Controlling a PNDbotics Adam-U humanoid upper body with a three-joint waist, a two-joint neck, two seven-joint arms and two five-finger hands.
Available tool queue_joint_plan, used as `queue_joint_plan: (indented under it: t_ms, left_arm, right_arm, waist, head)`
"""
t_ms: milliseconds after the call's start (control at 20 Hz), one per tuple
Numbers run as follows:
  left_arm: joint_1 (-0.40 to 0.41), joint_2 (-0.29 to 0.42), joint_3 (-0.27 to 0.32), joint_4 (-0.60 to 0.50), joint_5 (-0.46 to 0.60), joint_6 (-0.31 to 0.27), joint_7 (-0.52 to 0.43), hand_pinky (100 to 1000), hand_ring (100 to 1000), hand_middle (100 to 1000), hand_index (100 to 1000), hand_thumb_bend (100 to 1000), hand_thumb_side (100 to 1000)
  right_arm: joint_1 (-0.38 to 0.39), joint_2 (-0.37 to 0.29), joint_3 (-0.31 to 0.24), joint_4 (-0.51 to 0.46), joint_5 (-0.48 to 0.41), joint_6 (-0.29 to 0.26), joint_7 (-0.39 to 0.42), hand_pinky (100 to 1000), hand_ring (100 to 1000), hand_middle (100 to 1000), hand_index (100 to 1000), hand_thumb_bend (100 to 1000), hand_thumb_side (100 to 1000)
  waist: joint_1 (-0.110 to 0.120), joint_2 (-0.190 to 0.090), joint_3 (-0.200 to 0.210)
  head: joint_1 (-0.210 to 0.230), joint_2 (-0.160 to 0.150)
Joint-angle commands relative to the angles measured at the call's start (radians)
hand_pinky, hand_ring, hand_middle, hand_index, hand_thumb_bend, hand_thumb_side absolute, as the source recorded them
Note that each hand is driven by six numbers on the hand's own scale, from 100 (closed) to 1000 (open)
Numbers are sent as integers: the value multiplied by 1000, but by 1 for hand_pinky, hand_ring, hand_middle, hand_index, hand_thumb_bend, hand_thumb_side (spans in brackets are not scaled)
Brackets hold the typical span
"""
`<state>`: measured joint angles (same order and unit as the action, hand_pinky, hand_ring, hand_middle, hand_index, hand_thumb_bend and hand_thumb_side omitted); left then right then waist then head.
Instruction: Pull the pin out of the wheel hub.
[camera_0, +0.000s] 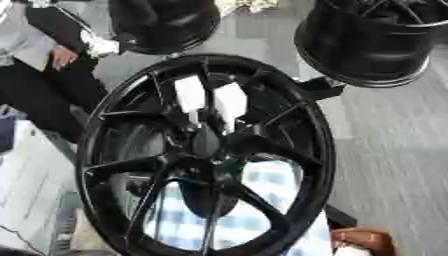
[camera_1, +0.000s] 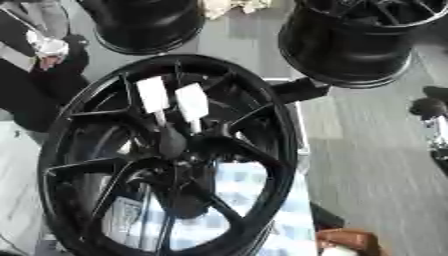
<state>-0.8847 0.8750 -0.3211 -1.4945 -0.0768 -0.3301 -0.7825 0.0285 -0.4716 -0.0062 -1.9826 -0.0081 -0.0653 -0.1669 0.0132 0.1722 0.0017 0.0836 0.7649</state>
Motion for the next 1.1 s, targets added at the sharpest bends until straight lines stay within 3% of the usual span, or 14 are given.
queue_joint_plan:
  t_ms: [50,450,1100]
  left_arm:
    - [15,54,62,-35,55,-31,29,839,750,679,835,100,404]
    - [95,89,128,-89,122,18,124,843,746,666,839,100,448]
    - [131,92,169,-107,162,39,151,846,744,659,843,100,468]
  right_arm:
    - [-1,-24,-14,-17,2,-4,-6,880,707,639,785,100,620]
    - [-5,-28,-20,-17,4,-15,-12,880,708,639,784,100,612]
    - [-9,-33,-21,-17,9,-26,-17,880,708,639,784,100,608]
  waist:
    - [-1,-17,4]
    - [-14,-15,15]
    - [-24,-9,21]
  head:
    - [-3,5]
    - [-12,5]
    - [-18,5]
